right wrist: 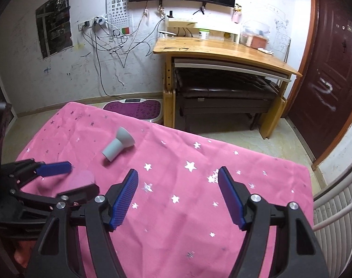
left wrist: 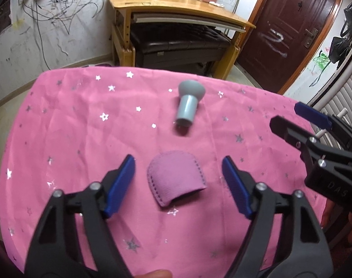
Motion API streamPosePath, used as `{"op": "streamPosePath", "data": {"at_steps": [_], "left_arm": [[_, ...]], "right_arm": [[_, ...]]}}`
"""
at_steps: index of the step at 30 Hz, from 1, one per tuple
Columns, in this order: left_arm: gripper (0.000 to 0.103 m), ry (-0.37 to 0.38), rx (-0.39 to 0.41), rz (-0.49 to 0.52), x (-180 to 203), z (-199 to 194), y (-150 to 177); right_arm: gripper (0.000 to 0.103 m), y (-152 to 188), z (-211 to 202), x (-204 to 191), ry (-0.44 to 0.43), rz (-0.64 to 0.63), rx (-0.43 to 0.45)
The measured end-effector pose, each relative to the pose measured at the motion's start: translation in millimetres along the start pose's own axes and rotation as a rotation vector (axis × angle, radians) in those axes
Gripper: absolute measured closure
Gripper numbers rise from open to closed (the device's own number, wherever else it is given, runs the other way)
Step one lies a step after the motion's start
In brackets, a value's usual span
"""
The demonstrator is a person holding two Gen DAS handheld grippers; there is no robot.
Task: Collect trash
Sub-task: 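Grasp the pink pad with the left tool while the right tool grasps the grey cap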
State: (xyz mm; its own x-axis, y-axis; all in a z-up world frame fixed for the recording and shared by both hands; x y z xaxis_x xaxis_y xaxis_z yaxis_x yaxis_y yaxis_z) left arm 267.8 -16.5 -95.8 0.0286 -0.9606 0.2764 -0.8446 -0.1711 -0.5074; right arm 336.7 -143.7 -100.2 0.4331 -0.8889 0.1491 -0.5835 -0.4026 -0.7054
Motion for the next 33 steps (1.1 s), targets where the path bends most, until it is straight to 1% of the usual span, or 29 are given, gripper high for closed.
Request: {"op": "streamPosePath", "data": {"at_steps": [3,4,5,6,7,8,9,11,16,17,19,21,24,27,33], "left_arm": [[0.035,0.003,0.001,-0.002,-0.5,-0.1,-0.9],[0.038,0.001,0.001,0.002,-1.3,0.0,-0.8],[0.046,-0.005,0.002,0.009,-1.6,-0.3,0.1],[0.051,-0.018,0.004,0.021,-2.1,-0.9,1.2],[0.059,-0.025,0.003,0.028,-2.5,-1.2,1.7],[0.064,-0.025,0.001,0.036,-2.6,-2.0,2.6],[0.064,-0.021,-0.001,0.04,-3.1,-2.6,2.8],[0.073,-0.026,0.002,0.05,-6.9,-4.3,3.4],[0.084,-0.02,0.006,0.04,-16.3,-9.4,2.7],[0.088,-0.021,0.01,0.04,-18.1,-10.9,2.6],[0.09,-0.024,0.015,0.044,-20.3,-13.6,3.1],[0.09,-0.001,0.008,0.039,-21.7,-14.2,3.6],[0.09,0.033,-0.004,0.021,-22.6,-13.2,2.6],[0.09,0.03,-0.002,0.025,-22.4,-12.2,2.4],[0.09,0.044,0.001,0.022,-22.9,-12.7,2.5]], "right_arm": [[0.037,-5.0,5.4,-1.9,-0.005,-0.008,-0.007],[0.037,-6.7,6.8,-2.7,-0.006,-0.01,-0.009],[0.037,-8.2,8.3,-3.4,-0.008,-0.009,-0.011],[0.037,-10.2,10.3,-3.9,-0.014,-0.006,-0.014],[0.037,-12.0,11.9,-4.8,-0.02,-0.003,-0.016],[0.037,-14.5,13.8,-5.7,-0.026,-0.001,-0.018],[0.037,-17.2,15.4,-7.0,-0.031,0.002,-0.019],[0.037,-19.8,18.4,-9.0,-0.037,0.002,-0.019],[0.037,-30.4,31.3,-20.4,-0.066,0.003,-0.031],[0.037,-32.8,36.0,-23.7,-0.07,0.0,-0.036],[0.037,-36.4,44.6,-28.6,-0.09,0.002,-0.046],[0.037,-39.7,53.6,-33.3,-0.113,0.008,-0.06],[0.037,-44.0,67.9,-42.8,-0.119,0.003,-0.086],[0.037,-48.1,79.1,-51.5,-0.125,-0.001,-0.104],[0.038,-46.6,95.0,-55.3,-0.083,-0.006,-0.142]]}}
Point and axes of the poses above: each gripper's, at about its wrist camera, not at the fingertips, and z roughly the way its jaws point, x to its right, y to its underside, the point moved 6 cm from there along z, roughly the way its jaws point, and after that the axes turned 7 degrees about -z, right-handed, at the moved point
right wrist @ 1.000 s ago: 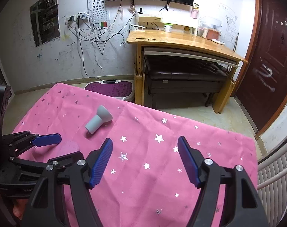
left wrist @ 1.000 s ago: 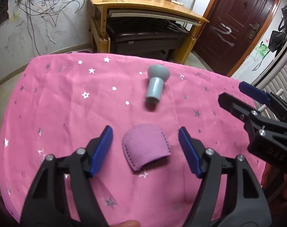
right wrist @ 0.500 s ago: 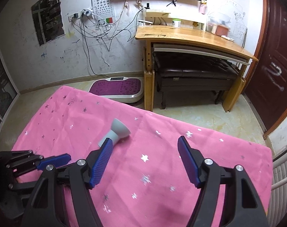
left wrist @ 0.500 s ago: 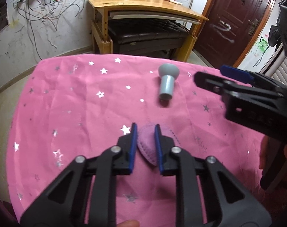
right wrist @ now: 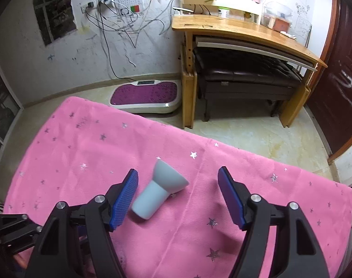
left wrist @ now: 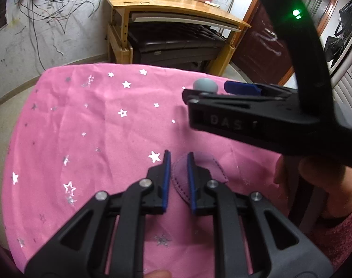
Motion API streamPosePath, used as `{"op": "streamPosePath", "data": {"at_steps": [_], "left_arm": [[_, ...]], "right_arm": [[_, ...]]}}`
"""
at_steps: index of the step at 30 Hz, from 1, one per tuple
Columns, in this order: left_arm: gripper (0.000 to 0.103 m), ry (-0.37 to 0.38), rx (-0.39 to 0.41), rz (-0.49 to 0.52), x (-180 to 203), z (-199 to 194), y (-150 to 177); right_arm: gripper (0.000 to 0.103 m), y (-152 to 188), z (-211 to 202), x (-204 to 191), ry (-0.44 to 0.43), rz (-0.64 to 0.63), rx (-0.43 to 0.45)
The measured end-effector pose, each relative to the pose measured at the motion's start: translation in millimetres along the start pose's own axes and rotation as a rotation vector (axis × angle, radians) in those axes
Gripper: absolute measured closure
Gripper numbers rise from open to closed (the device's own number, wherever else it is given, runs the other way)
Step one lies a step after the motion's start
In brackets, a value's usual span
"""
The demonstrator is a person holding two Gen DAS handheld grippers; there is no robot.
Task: Collect trash
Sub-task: 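Grasp the pink pad with the left tool while the right tool grasps the grey cap, then carry the pink pad and grey cap over the yellow bin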
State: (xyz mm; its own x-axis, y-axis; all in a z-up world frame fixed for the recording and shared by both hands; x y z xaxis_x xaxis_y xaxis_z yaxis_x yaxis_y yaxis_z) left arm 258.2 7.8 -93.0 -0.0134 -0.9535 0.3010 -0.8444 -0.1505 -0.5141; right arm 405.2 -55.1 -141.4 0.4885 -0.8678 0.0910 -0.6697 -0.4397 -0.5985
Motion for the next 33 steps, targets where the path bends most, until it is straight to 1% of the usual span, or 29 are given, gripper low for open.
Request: {"op": "streamPosePath", "data": {"at_steps": [2,3,4,5,7,12,18,19,21,22,23,25,27,33], "left_arm": [[0.09,0.001,0.001,0.003,-0.2,-0.5,0.4],[0.089,0.003,0.001,0.005,0.7,-0.4,0.5],[0.083,0.002,0.001,0.009,2.2,-0.2,0.5],[0.073,0.002,0.003,0.011,3.1,-0.2,0.5],[0.063,0.002,0.004,0.019,6.6,-0.3,0.9],[0.062,-0.013,-0.003,0.042,15.8,2.5,2.2],[0.063,-0.049,-0.015,0.081,28.1,9.3,3.3],[0.068,-0.059,-0.014,0.093,30.6,10.1,4.1],[0.071,-0.074,-0.007,0.113,36.0,10.3,6.0],[0.078,-0.074,-0.006,0.118,37.3,9.8,6.8],[0.081,-0.083,0.002,0.125,39.5,9.0,6.9],[0.084,-0.097,0.016,0.133,42.3,7.5,6.2],[0.09,-0.099,0.021,0.137,45.2,7.0,6.1],[0.09,-0.098,0.03,0.131,51.4,4.9,1.2]], "right_arm": [[0.038,2.5,3.6,-0.1,0.003,-0.002,-0.007],[0.044,3.9,4.9,1.1,0.004,-0.001,-0.011],[0.053,4.2,5.0,1.3,0.004,-0.002,-0.008],[0.064,4.6,4.3,1.6,0.0,-0.003,-0.006],[0.078,5.5,3.1,0.7,-0.009,-0.009,-0.007],[0.079,8.2,-1.1,3.6,-0.007,-0.007,0.009],[0.078,10.0,-21.5,20.2,-0.001,0.026,0.048],[0.078,11.2,-26.0,23.8,-0.002,0.032,0.055],[0.078,14.2,-34.2,27.6,0.0,0.041,0.066],[0.078,15.6,-37.7,30.7,0.0,0.046,0.071],[0.078,17.2,-40.6,34.0,-0.002,0.051,0.076],[0.078,20.8,-47.4,38.5,0.001,0.061,0.086],[0.078,25.0,-53.7,43.4,-0.002,0.071,0.097],[0.079,36.1,-69.9,50.9,-0.008,0.064,0.118]]}}
Point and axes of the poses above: each gripper's, at about its wrist camera, not at the fingertips, and z roughly the way its jaws point, x to its right, y to its underside, the point moved 6 cm from there along z, roughly the way its jaws point, and after that the axes turned 7 degrees about -z, right-handed, at the moved point
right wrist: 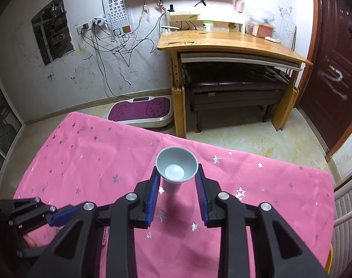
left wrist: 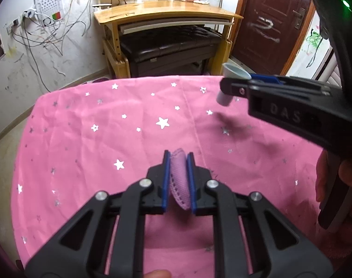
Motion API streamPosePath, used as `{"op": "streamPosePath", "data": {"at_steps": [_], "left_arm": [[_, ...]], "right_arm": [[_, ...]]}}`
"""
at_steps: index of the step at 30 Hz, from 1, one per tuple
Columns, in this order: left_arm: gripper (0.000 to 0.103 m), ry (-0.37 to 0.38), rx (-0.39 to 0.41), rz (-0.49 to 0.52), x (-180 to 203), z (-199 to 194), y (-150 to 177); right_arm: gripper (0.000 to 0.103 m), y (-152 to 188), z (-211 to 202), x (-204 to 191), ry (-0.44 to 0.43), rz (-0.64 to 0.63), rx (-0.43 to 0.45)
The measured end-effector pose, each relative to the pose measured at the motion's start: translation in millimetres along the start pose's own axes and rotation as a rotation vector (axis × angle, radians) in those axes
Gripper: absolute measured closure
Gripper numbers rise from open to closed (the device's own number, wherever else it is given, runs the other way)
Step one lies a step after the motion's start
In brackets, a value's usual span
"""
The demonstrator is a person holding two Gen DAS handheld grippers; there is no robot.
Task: Collect trash
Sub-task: 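Carry the pink pad and grey cap over the yellow bin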
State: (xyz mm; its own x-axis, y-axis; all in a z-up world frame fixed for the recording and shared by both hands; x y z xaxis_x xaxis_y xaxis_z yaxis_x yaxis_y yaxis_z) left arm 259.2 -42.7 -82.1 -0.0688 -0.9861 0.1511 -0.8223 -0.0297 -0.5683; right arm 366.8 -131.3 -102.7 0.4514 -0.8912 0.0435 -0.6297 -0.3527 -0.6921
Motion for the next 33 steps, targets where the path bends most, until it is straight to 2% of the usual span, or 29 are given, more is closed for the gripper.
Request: {"op": "streamPosePath", "data": {"at_steps": [9,16,25,33], "left_arm": [[0.091,-0.017,0.034,0.02,18.6,-11.6,-2.3],[0.091,0.004,0.063,0.049,40.7,-24.9,-7.3],[0.091,0.062,0.094,0.124,106.0,-36.8,-12.3],[0.091,0.161,0.102,0.229,190.7,-40.2,-5.2]], "right_arm": [[0.079,6.6,-28.4,11.1,-0.006,0.019,0.057],[0.079,19.6,-58.3,36.9,0.016,0.058,0.105],[0.079,54.3,-110.8,93.5,0.078,0.146,0.181],[0.079,110.1,-168.1,155.8,0.174,0.235,0.242]]}}
Point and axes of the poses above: each gripper's, at about its wrist camera, not at the fingertips, and z roughly the way its jaws point, x to its right, y to its underside, the point moved 6 cm from there along z, roughly the way its jaws point, and after that the axes turned 7 degrees about -z, right-handed, at the moved point
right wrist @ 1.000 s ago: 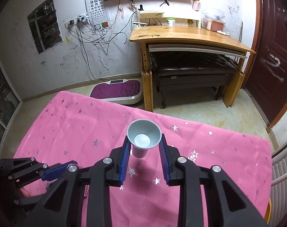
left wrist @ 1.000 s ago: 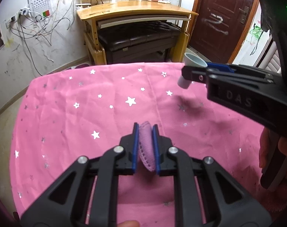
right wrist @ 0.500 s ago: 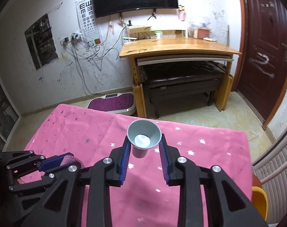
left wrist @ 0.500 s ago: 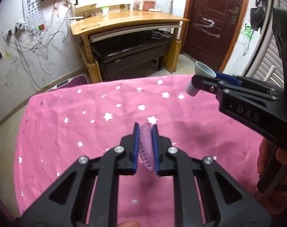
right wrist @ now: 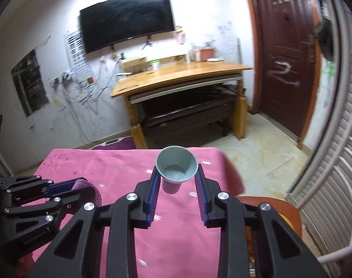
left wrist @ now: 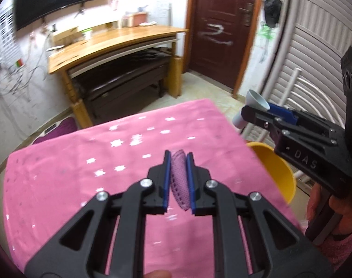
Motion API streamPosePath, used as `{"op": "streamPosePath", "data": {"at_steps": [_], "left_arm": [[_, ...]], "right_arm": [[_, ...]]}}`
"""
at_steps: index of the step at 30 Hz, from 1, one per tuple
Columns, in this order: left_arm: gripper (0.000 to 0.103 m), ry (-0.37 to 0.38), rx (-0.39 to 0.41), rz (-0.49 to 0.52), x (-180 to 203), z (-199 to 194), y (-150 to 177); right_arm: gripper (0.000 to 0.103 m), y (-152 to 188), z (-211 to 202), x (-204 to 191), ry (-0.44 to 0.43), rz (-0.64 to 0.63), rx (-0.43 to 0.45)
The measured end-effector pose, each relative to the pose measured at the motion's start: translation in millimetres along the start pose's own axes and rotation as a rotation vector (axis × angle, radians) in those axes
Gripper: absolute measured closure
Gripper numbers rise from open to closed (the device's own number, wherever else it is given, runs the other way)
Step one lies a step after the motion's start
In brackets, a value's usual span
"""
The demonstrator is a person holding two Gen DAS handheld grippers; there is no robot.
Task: Collect trash
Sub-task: 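Carry the pink pad and grey cap over the yellow bin, then open both tools to drop the pad and cap into the bin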
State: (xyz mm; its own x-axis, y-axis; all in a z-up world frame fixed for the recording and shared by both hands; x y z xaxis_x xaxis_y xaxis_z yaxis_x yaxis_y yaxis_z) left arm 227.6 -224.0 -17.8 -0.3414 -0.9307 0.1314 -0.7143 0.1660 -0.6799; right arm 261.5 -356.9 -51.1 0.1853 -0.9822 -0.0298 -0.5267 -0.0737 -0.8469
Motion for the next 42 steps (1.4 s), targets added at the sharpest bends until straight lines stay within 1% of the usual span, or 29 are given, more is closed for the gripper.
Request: {"op": "streamPosePath", "data": {"at_steps": [7,13,18,21,25,30,31,32,33,34,35,36,37,38,42], "left_arm": [[0.091,0.057,-0.035,0.068,59.9,20.6,3.2],[0.091,0.106,-0.07,0.106,103.8,38.5,8.0],[0.091,0.131,-0.111,0.124,131.7,60.1,13.4],[0.091,0.132,-0.126,0.129,144.1,73.4,13.9],[0.091,0.147,-0.155,0.122,156.9,90.5,13.0],[0.091,0.138,-0.17,0.134,170.2,105.8,13.7],[0.088,0.138,-0.172,0.134,169.8,107.0,13.9],[0.079,0.138,-0.179,0.129,170.2,109.6,14.5],[0.072,0.134,-0.187,0.123,170.0,112.5,15.3],[0.062,0.129,-0.19,0.118,170.0,114.4,15.6],[0.058,0.124,-0.189,0.113,169.6,114.9,15.5],[0.057,0.12,-0.189,0.11,169.3,115.4,15.5],[0.056,0.117,-0.188,0.105,168.3,115.3,15.2],[0.054,0.113,-0.184,0.1,166.7,114.6,14.7],[0.046,0.103,-0.165,0.081,158.0,109.1,11.9]], "right_arm": [[0.079,32.6,-26.9,66.8,0.101,0.059,0.007],[0.079,65.4,-35.6,105.5,0.128,0.104,-0.012],[0.079,87.3,-33.8,127.2,0.129,0.137,-0.04],[0.079,98.1,-30.8,138.6,0.126,0.146,-0.061],[0.079,108.7,-21.0,142.4,0.13,0.141,-0.107],[0.078,119.4,-12.5,151.2,0.131,0.151,-0.146],[0.078,121.0,-11.4,152.7,0.125,0.158,-0.153],[0.078,123.4,-9.4,153.3,0.117,0.16,-0.166],[0.077,125.6,-8.3,153.1,0.113,0.157,-0.174],[0.073,126.2,-6.8,152.9,0.112,0.154,-0.179],[0.064,126.9,-5.5,153.0,0.112,0.154,-0.183],[0.058,128.1,-4.0,153.0,0.109,0.153,-0.188],[0.049,129.1,-2.7,153.0,0.107,0.151,-0.192],[0.045,129.4,-1.7,151.9,0.104,0.148,-0.194],[0.043,128.1,-0.9,149.3,0.098,0.145,-0.192]]}}
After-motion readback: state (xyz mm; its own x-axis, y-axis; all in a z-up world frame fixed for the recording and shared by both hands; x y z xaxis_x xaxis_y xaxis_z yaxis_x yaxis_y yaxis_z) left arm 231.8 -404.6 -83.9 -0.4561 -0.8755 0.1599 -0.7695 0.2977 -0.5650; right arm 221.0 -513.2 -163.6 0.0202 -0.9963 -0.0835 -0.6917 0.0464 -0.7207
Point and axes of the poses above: each gripper's, at about its wrist camera, not at the fingertips, and z roughly the way its jaws point, x to its right, y to its underside, the point moved 6 cm from there along z, roughly the way its jaws point, and after that the axes turned 7 degrees about -z, right-handed, at the moved point
